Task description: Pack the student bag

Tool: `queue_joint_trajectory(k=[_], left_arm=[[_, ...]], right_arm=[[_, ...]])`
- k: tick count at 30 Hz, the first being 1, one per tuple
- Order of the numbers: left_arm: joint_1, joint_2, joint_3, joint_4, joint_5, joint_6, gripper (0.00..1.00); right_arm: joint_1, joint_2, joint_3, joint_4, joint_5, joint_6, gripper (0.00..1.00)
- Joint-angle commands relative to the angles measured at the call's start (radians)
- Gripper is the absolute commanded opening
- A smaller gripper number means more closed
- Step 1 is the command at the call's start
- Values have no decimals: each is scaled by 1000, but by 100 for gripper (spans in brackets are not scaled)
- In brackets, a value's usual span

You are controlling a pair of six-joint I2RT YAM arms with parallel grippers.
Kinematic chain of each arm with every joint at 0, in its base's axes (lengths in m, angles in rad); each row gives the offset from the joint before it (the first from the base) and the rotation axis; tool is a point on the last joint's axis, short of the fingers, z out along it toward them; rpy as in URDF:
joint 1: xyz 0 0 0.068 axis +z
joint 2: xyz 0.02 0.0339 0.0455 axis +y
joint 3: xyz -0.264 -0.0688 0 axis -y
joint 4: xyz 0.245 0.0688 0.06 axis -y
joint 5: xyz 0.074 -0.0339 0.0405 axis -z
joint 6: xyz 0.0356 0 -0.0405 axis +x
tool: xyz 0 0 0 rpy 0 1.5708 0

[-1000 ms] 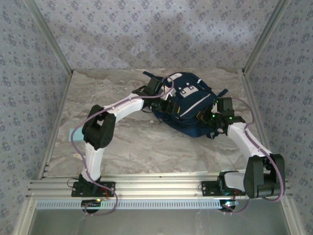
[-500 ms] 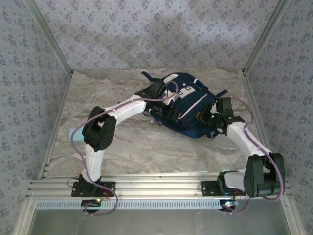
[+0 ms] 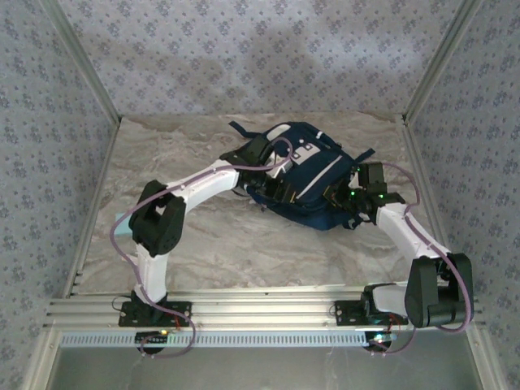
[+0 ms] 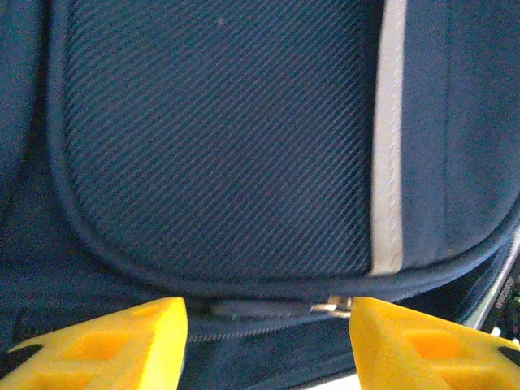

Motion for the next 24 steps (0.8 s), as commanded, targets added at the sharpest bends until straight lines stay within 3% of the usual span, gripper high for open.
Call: queue_joint_trajectory(k=[1,5,8,9,13,19,24], left_arm=[[30,-68,-34,-30,-78,-55,56],[75,-132,-77,25,-142,-119,56],[110,-186,-103,37,-219,-142,57],[122,-203,-113,38,-247,-148,58],[183,-282,-169,36,-377,-182,62],[319,-376,-256,-25,-552,-265,69],[468,-462,-397,-26,-624,-353,74]], right_arm=[[2,-13,17,79,10,-13,33],[9,-74,40,0,109,-85,64],[14,-130,55,-35,201,-137,97],[14,-141,63,-44,220,-140,100],[11,-148,106,-46,248,-175,100],[-10,-67,155,73,108,-184,100],[14,33,218,91,74,-211,100]])
